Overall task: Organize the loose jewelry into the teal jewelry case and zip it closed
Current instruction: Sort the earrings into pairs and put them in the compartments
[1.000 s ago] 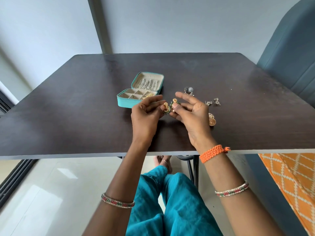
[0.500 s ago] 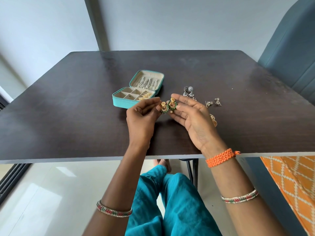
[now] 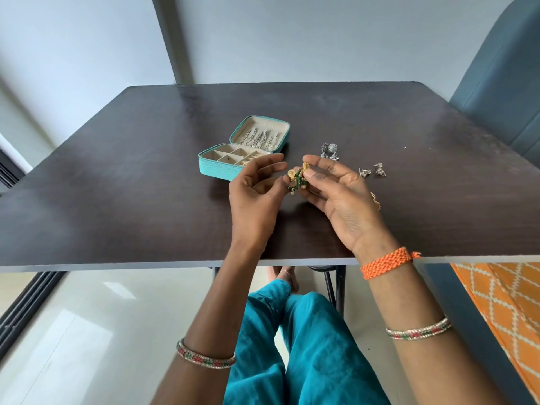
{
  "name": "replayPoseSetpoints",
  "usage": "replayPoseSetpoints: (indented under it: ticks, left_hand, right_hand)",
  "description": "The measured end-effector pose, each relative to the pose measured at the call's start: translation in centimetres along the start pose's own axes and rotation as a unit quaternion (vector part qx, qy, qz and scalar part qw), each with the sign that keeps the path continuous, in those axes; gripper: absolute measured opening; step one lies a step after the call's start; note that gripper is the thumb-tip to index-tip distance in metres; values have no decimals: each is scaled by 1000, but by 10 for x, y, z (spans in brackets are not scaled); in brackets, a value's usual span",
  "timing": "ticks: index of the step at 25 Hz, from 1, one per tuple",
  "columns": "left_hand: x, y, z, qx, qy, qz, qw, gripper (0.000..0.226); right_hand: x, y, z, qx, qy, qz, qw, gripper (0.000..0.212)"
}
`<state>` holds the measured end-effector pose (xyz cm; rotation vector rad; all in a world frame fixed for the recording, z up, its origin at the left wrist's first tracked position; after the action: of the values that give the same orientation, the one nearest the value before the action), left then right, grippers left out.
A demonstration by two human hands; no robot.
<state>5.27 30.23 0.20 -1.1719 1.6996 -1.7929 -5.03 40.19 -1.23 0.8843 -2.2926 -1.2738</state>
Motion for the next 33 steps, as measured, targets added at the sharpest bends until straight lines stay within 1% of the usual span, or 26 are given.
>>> replayPoseSetpoints:
  ticks: [3, 6, 11, 15, 17, 21, 25, 27, 30, 31, 33]
  left_hand:
    - [-1, -7, -1, -8, 5, -22, 1000, 26]
    - [-3, -12, -1, -20, 6, -35, 999, 25]
    - [3, -39, 2, 20, 5, -83, 996, 20]
    - [19, -66, 14, 54, 13, -124, 991, 23]
    - [33, -73, 30, 63, 2, -128, 990, 26]
    - [64, -63, 71, 50, -41, -84, 994, 21]
    - [92, -44, 97, 7, -72, -32, 997, 19]
    - [90, -32, 96, 29, -65, -19, 997, 19]
    - [70, -14, 90, 78, -40, -14, 996, 18]
    - [67, -11, 87, 95, -29, -16, 995, 17]
    - [63, -10, 81, 149, -7, -33, 988, 16]
  right_hand:
    - [-2, 3, -3, -34, -4, 10, 999, 21]
    - [-5, 15, -8, -76, -8, 40, 996, 20]
    - [-6, 40, -26, -100, 22, 100, 990, 19]
    - [2, 53, -45, -106, 30, 122, 986, 16]
    - [12, 55, -50, -101, 19, 118, 988, 17]
    - [35, 38, -67, -95, 23, 81, 992, 17]
    - [55, 16, -103, -197, 55, 80, 976, 15]
    - [62, 0, -110, -244, 68, 65, 965, 16]
    - [66, -21, -97, -302, 55, 36, 951, 15]
    - [67, -25, -90, -306, 48, 25, 950, 13]
    - [66, -27, -80, -274, 48, -5, 960, 12]
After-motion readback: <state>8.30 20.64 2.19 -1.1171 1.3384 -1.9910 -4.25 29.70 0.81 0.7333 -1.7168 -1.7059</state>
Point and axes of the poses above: each hand's wrist, its own x-axis towards the middle knuckle, its own z-axis out of the back of the hand, y = z × x, the point moved 10 cm from there along x, towards the middle knuckle, and after that the axes turned 8 degrees about x, right-handed, at the moved point
